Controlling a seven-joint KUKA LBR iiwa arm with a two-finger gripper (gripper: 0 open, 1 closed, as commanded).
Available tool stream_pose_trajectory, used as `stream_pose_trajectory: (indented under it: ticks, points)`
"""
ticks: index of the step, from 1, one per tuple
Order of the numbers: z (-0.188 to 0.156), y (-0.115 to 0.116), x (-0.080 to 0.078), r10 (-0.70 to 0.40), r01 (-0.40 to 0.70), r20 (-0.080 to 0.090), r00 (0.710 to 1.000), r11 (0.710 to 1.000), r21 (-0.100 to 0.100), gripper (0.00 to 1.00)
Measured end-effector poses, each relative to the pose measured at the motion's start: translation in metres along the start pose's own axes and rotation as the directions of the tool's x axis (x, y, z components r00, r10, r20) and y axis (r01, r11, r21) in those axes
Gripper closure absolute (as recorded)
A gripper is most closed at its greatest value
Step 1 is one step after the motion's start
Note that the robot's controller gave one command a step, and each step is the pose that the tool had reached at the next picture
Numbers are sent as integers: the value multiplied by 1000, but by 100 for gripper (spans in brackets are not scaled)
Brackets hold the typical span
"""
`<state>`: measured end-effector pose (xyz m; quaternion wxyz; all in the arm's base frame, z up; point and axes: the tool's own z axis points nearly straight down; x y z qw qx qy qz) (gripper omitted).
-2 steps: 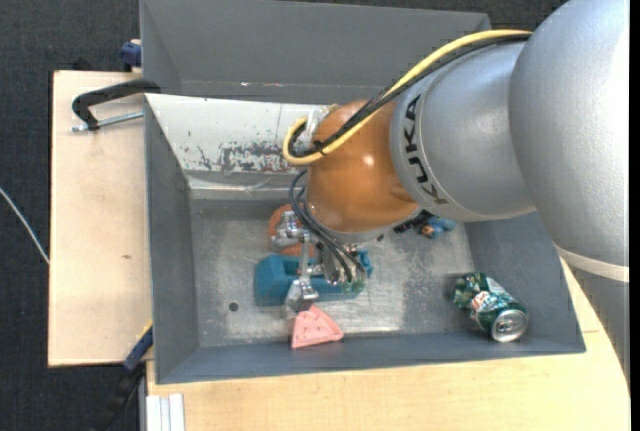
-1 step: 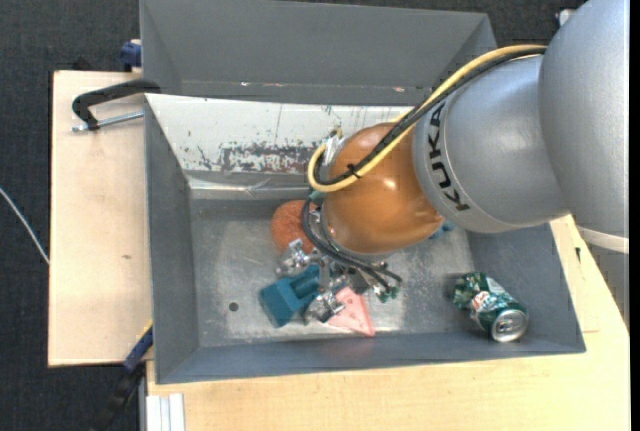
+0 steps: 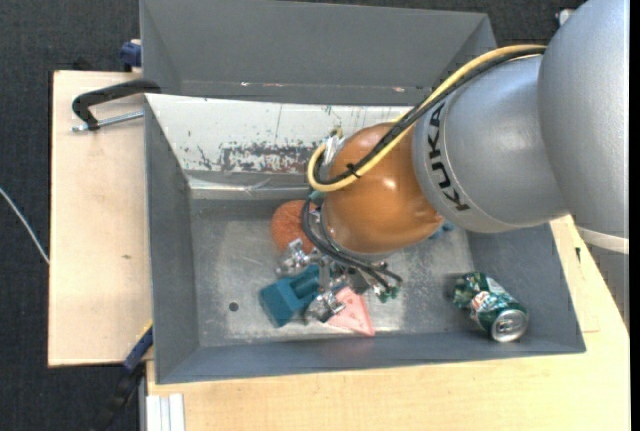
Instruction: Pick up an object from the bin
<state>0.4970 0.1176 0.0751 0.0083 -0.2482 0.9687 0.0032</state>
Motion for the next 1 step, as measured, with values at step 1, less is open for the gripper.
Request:
stream_pose_trajectory:
  ticks: [1]
  points:
    - [-162,-1,2,-57,57,-16,998,998,0,100]
